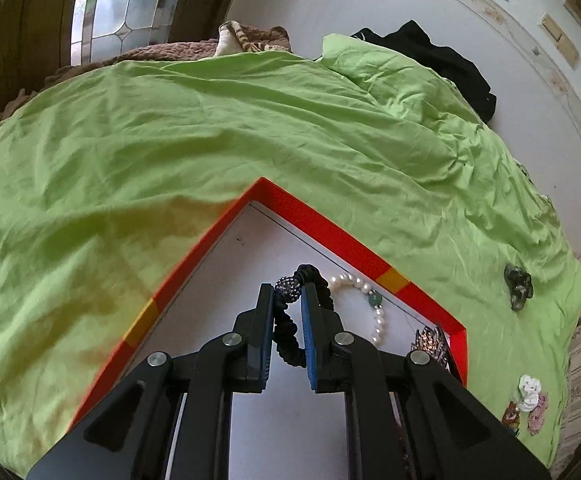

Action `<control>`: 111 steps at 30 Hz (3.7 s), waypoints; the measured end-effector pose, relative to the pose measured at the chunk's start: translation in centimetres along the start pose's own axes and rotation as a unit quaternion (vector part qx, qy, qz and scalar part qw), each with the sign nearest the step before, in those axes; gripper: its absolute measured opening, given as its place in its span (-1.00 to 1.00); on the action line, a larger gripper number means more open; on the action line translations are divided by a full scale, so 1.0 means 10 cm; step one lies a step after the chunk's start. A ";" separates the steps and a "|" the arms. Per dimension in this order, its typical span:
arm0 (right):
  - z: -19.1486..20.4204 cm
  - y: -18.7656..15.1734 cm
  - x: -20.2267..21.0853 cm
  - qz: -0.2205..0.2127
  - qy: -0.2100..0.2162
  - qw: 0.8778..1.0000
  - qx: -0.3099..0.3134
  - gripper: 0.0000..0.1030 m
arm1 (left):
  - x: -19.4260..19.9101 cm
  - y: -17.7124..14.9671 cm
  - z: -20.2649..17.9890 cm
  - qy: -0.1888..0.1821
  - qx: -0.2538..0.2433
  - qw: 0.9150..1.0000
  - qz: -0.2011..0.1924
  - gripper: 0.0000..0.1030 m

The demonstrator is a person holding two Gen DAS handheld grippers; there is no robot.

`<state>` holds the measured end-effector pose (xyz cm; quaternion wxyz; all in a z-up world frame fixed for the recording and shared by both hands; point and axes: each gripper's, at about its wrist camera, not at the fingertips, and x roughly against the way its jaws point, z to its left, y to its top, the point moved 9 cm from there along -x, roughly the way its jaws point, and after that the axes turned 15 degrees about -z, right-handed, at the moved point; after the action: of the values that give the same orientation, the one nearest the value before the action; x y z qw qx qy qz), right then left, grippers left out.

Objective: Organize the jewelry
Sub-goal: 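Carry both items into the red-framed tray and open both tools, then move both tools back over the remaining accessories, then grasp the pink plaid scrunchie with the right tool while the left tool reaches the blue striped strap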

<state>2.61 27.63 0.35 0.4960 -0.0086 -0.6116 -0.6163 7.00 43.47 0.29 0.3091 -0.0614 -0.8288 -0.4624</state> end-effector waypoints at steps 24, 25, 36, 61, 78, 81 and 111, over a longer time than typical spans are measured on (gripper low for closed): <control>-0.03 0.12 0.14 -0.030 -0.014 0.999 0.000 -0.10 | 0.22 0.17 -0.06 -0.022 0.006 0.998 -0.051 -0.17; -0.03 0.11 0.18 -0.033 -0.014 0.999 -0.002 -0.10 | 0.23 0.17 -0.07 -0.022 0.005 0.998 -0.054 -0.16; -0.37 -0.13 0.78 -0.057 -0.029 0.998 -0.019 -0.06 | 0.40 0.12 -0.12 -0.017 -0.012 0.997 -0.080 -0.05; -3.52 -1.53 2.97 -0.109 -0.260 0.929 -0.238 0.05 | 1.32 -1.54 -2.45 -0.189 -0.231 0.954 -0.006 0.22; -3.99 -1.72 2.81 -0.150 -0.203 0.920 -0.301 0.15 | 0.61 -2.95 -3.66 -0.228 -0.409 0.876 0.114 0.22; -4.00 -1.67 2.80 -0.154 -0.196 0.921 -0.299 0.19 | 0.53 -2.99 -3.67 -0.209 -0.435 0.870 0.105 0.20; -3.91 -1.69 2.60 -0.132 -0.263 0.931 -0.216 0.44 | 0.87 -2.84 -3.63 -0.309 -0.344 0.879 0.119 -0.10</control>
<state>2.16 -21.87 -6.05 0.2178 -0.1969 -0.5679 -0.7690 5.58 -3.34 -1.61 0.0495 -0.4014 -0.6573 -0.6359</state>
